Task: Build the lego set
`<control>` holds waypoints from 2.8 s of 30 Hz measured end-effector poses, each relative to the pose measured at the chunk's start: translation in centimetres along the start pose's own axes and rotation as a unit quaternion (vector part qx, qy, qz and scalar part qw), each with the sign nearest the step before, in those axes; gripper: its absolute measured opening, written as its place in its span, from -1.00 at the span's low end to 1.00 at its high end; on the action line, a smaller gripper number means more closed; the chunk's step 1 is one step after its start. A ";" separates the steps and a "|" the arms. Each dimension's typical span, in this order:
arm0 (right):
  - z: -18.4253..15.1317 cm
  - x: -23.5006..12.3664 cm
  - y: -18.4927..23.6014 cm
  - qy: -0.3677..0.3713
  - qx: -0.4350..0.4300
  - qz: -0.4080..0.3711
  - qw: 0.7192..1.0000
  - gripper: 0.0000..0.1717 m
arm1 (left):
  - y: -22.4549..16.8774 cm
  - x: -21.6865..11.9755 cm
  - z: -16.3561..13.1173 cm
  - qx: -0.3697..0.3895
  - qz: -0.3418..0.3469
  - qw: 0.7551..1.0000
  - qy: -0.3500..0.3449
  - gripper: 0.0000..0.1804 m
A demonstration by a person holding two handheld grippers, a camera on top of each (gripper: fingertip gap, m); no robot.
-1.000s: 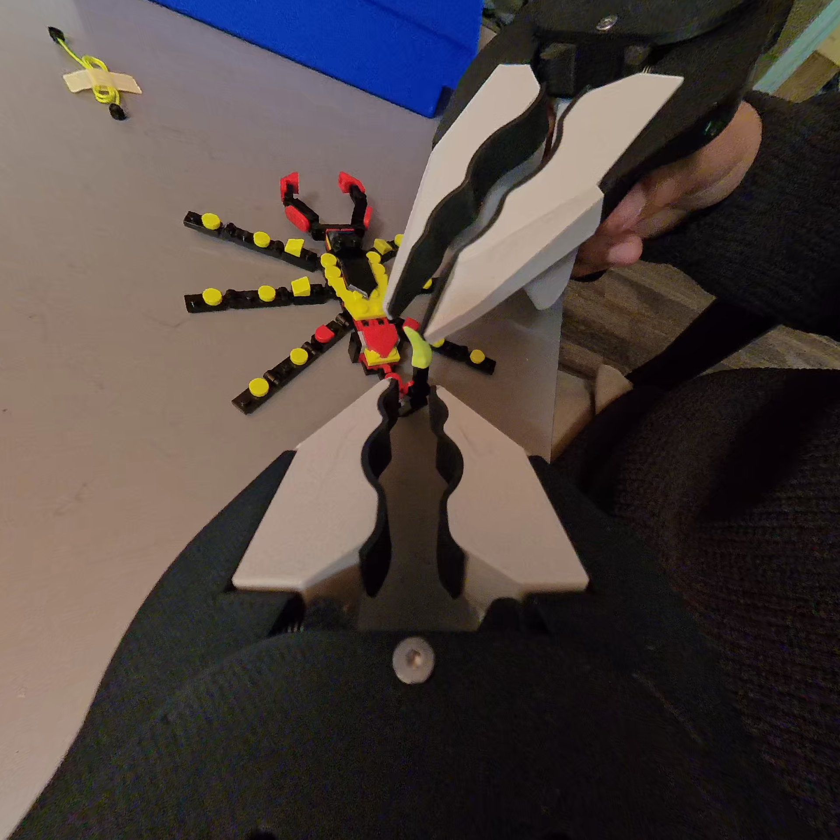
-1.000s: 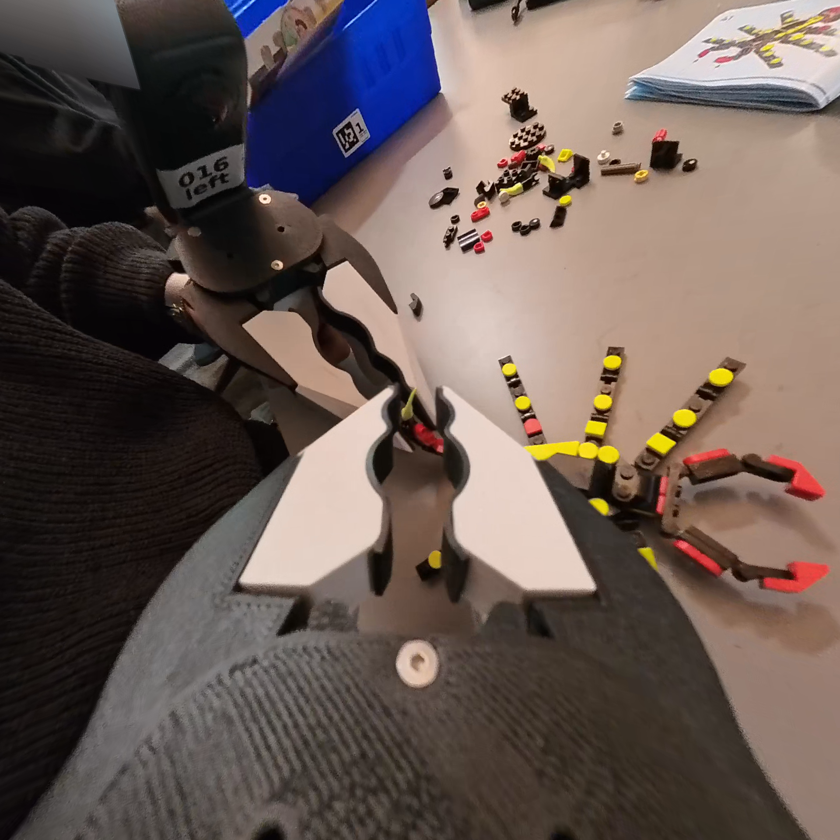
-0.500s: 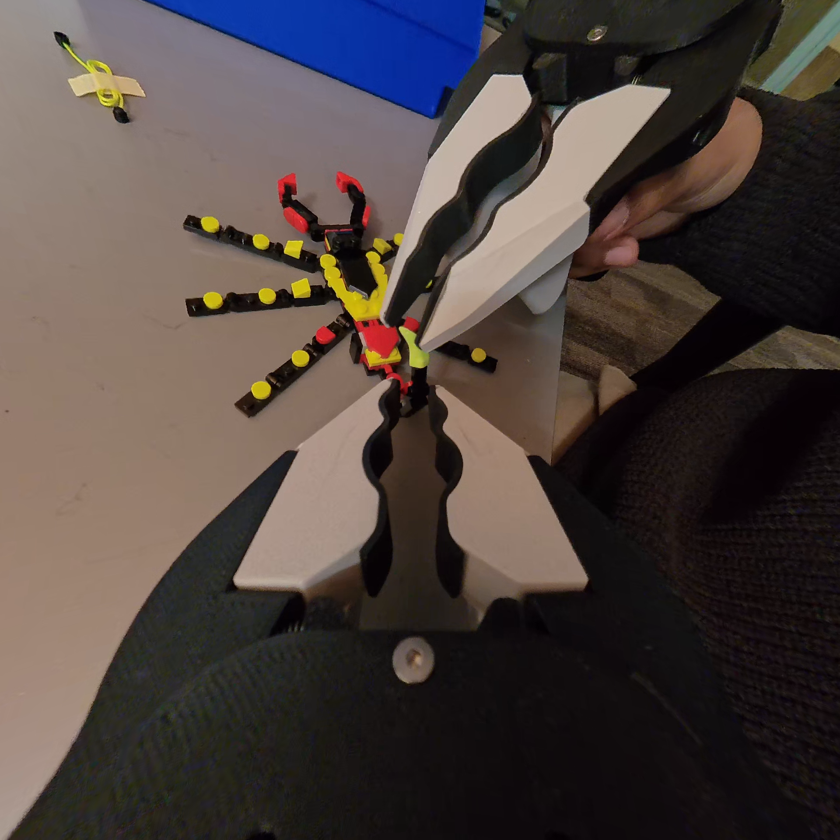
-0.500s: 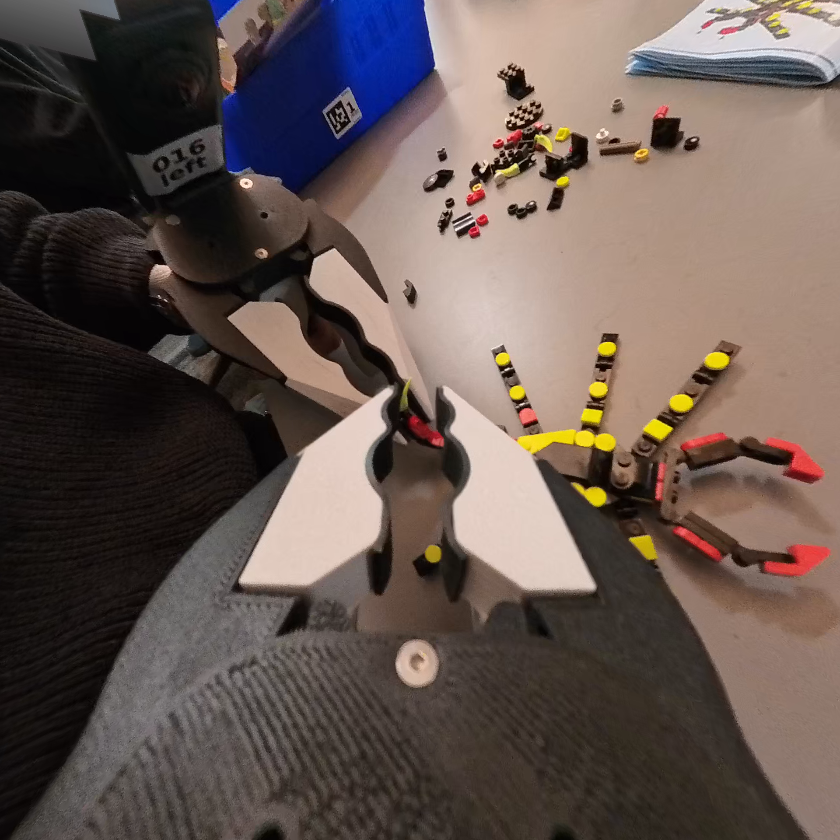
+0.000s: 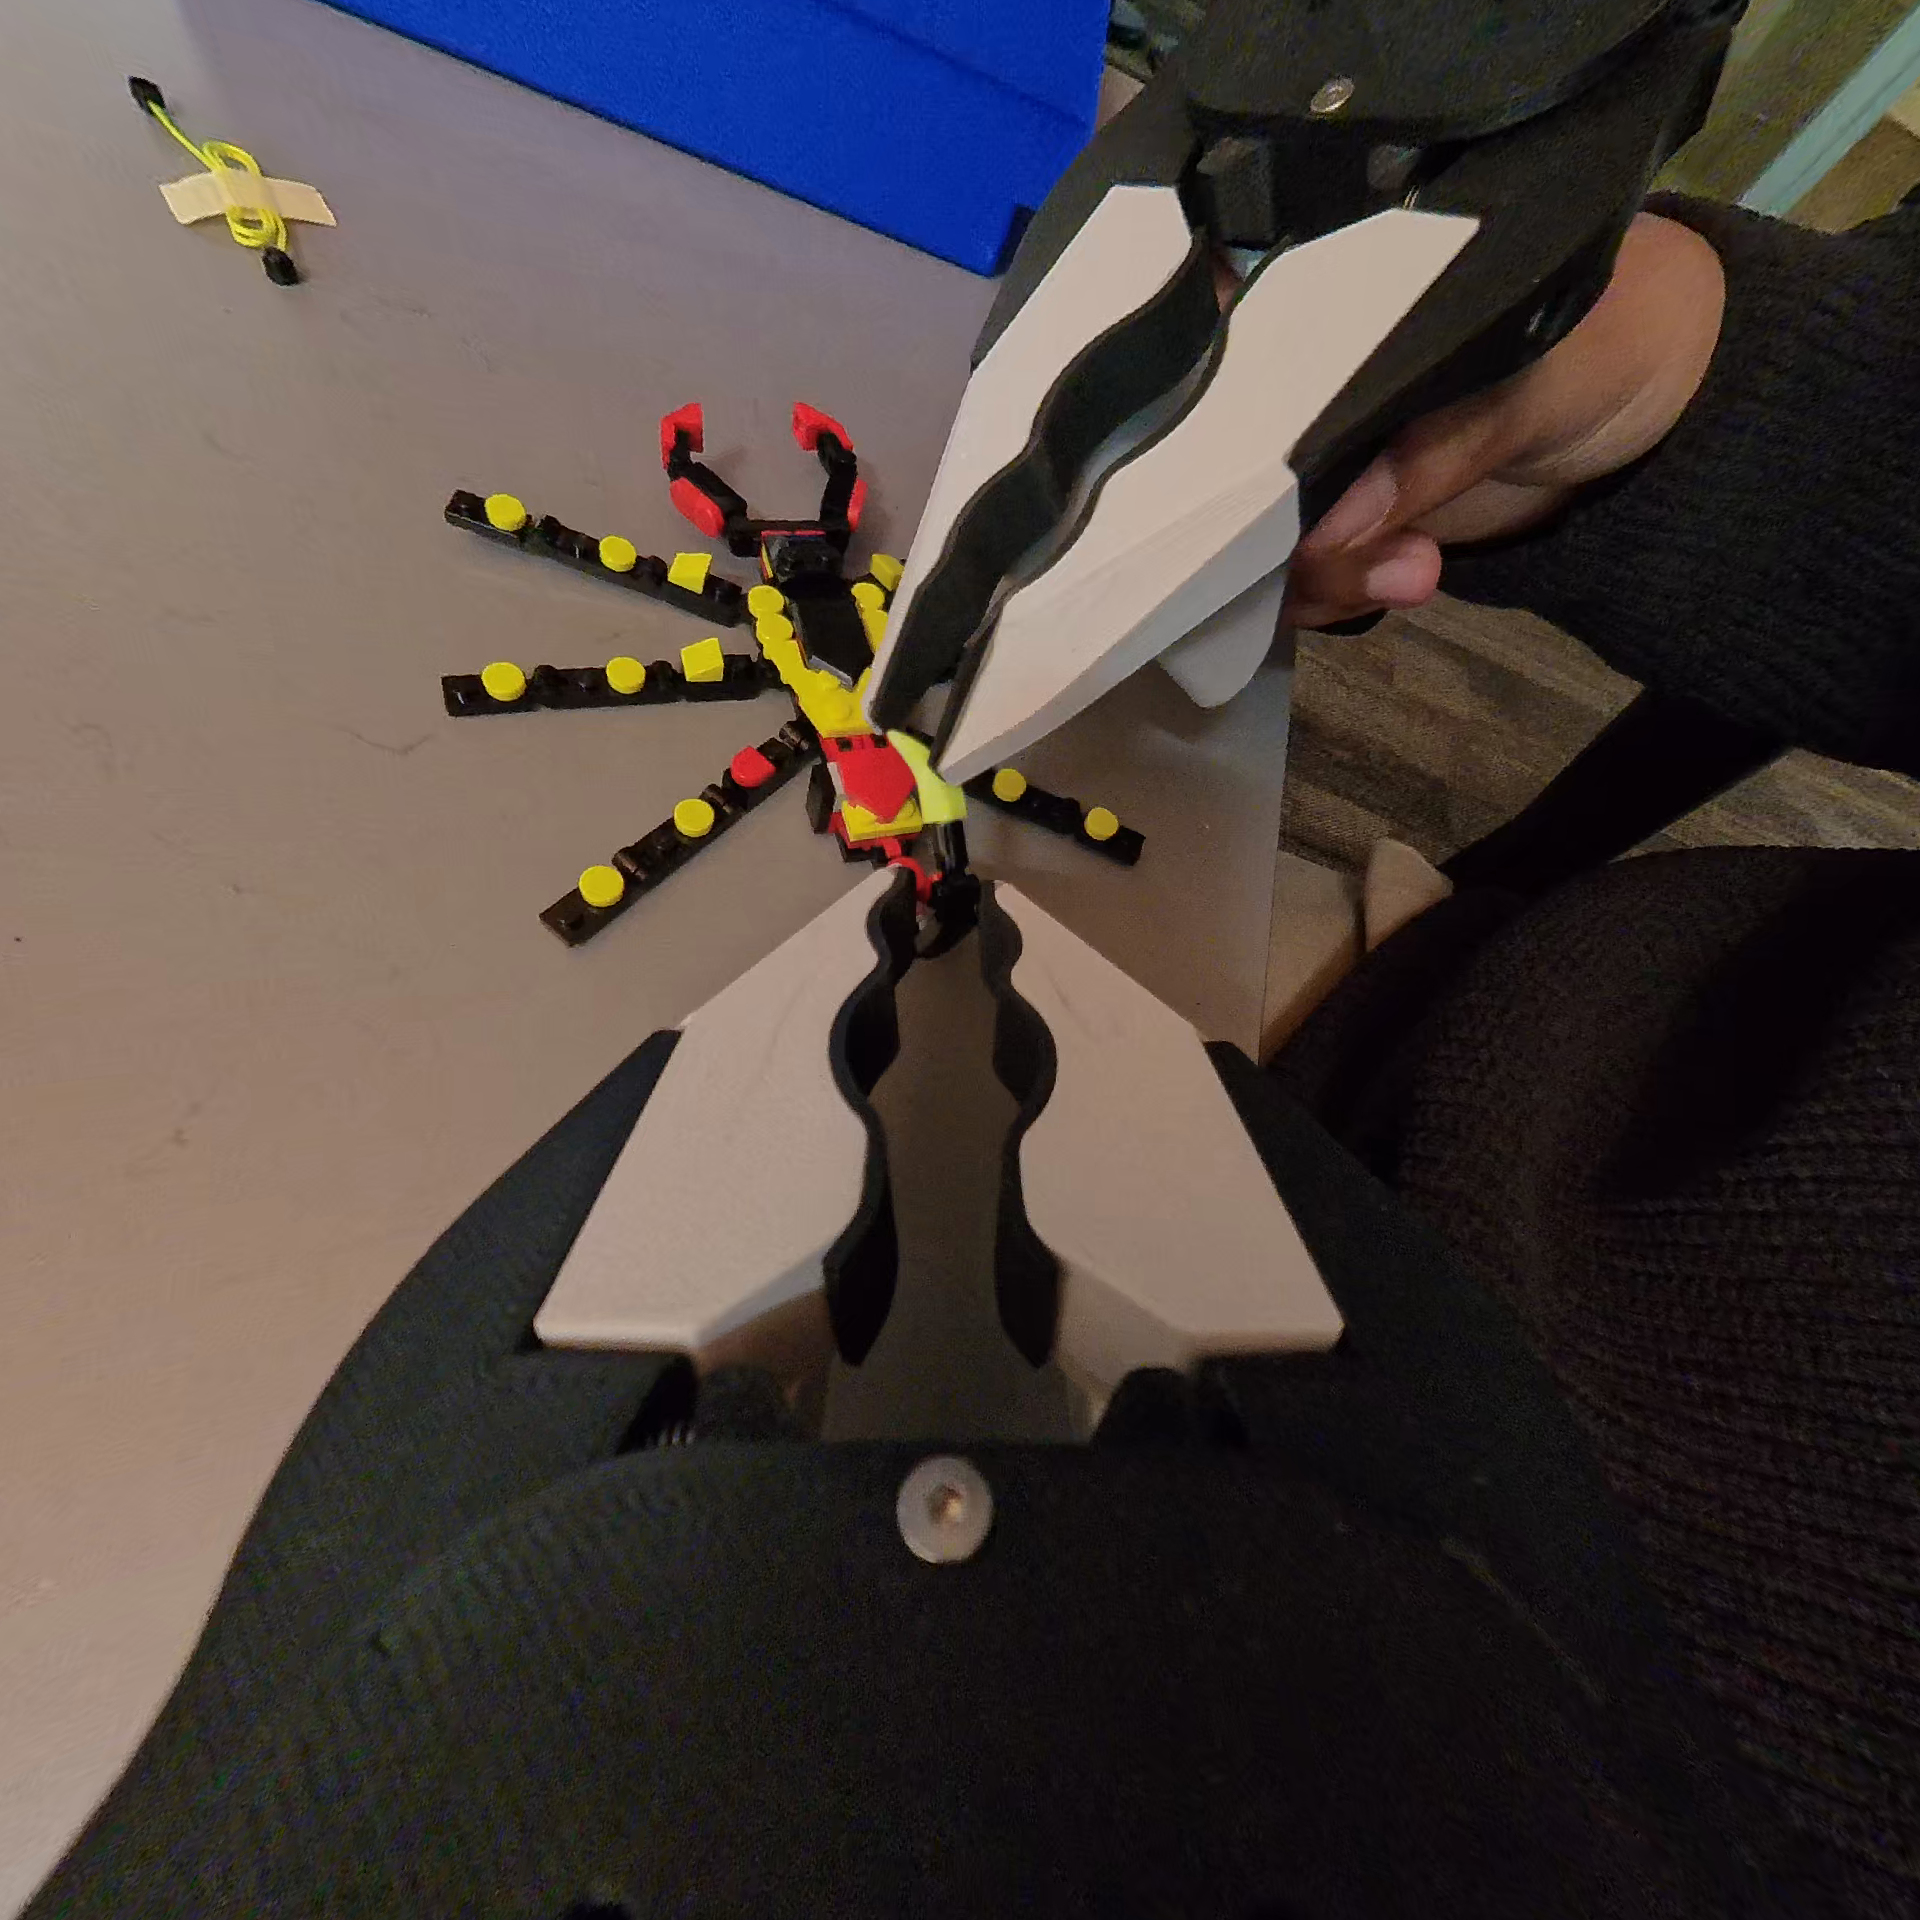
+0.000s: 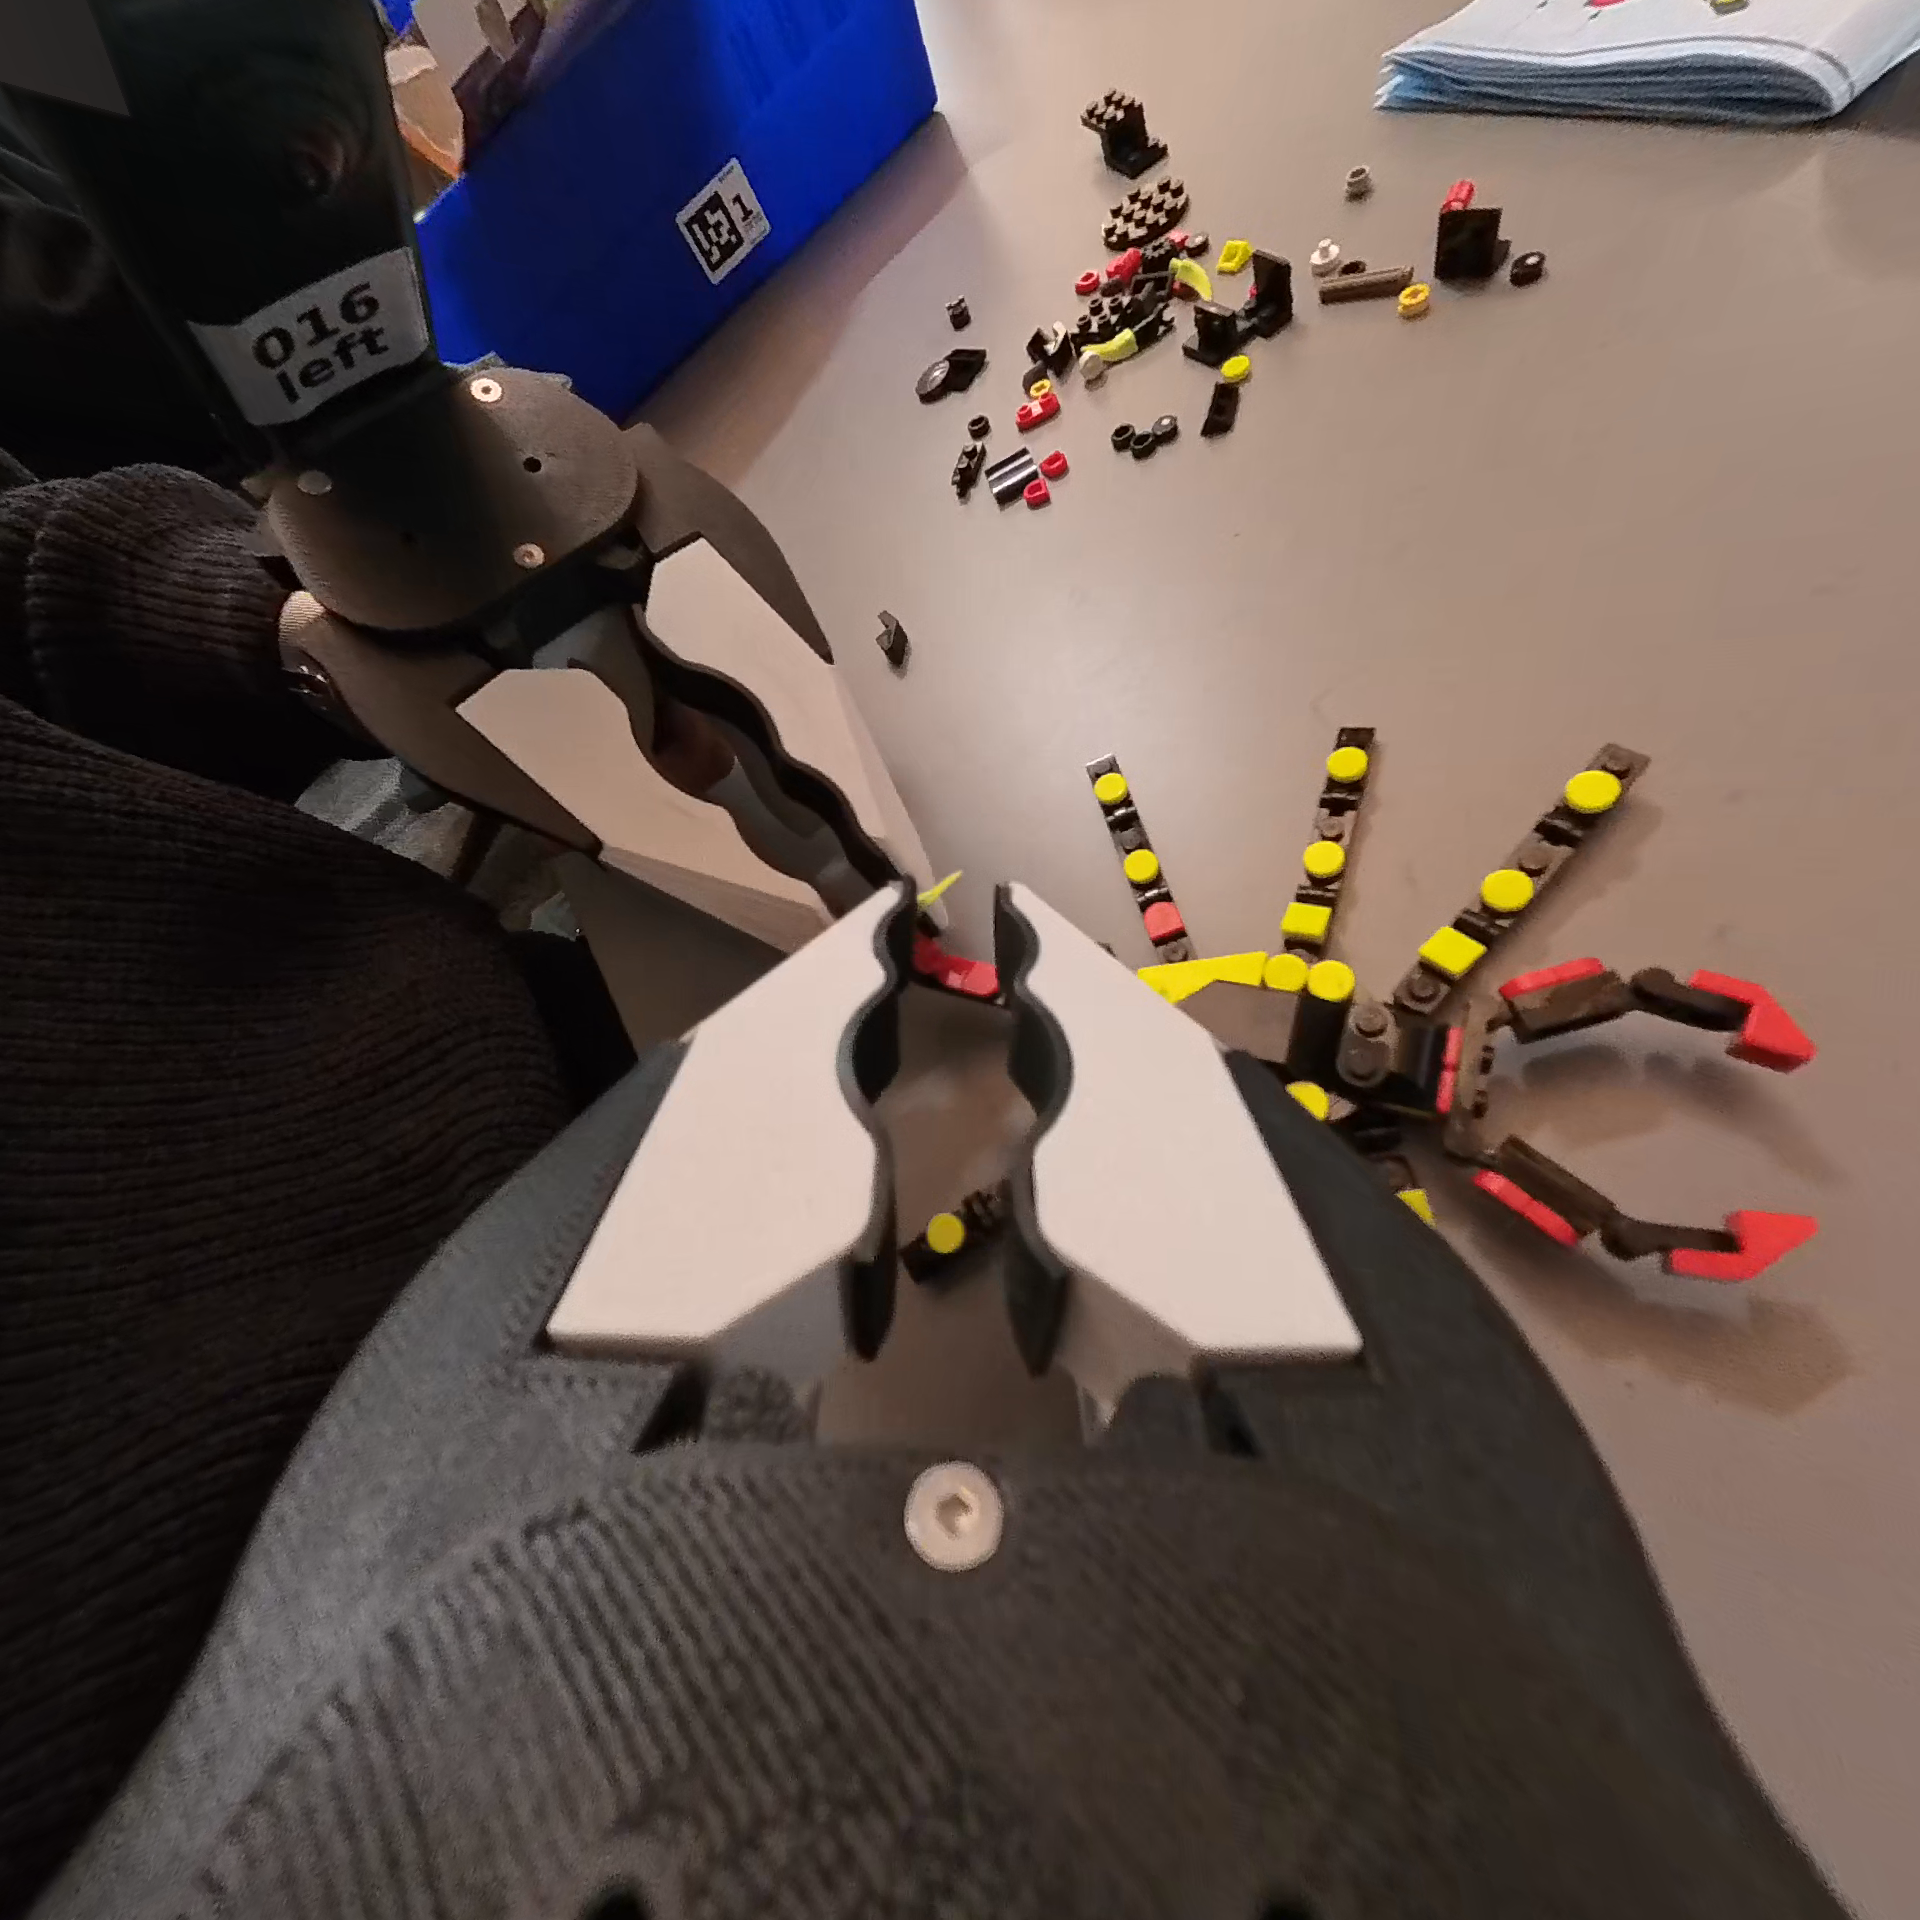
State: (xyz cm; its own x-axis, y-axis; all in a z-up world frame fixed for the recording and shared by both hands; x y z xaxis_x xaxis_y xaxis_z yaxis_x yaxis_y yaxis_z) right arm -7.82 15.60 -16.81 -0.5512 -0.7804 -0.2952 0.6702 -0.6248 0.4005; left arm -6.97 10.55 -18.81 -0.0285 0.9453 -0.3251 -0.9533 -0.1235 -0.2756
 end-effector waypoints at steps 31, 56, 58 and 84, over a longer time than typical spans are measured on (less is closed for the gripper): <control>-0.1 -1.5 -4.1 0.032 -0.134 -0.140 0.981 -0.75 | 4.1 -2.3 0.0 -0.040 0.038 0.998 -0.002 -0.64; 1.7 -0.5 -1.0 -0.043 -0.148 -0.072 0.985 -0.75 | 3.4 -1.6 0.6 -0.013 0.035 0.999 -0.016 -0.78; 1.8 -0.5 -1.0 -0.043 -0.150 -0.073 0.985 -0.75 | 3.4 -1.6 0.6 -0.013 0.035 0.999 -0.016 -0.78; 2.3 -0.7 -1.1 -0.060 -0.155 -0.080 0.983 -0.75 | 3.6 -1.6 0.5 -0.025 0.034 0.999 -0.014 -0.76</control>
State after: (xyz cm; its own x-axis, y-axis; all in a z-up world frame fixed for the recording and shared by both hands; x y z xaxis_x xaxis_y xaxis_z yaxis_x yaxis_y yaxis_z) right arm -9.33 16.94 -15.02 -0.7034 -0.6754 -0.2215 0.6796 -0.7304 0.0687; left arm -10.47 8.75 -18.81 -0.1009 0.9421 -0.3197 -0.9328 -0.2013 -0.2989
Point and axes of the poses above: each gripper's, where its closed fingertips meet, x out along the fingers, z out of its top, y = z × x across the jaws, the point moved 3 cm from there along -x, back along the fingers, and after that the axes turned 13 degrees about -y, right-handed, at the moved point
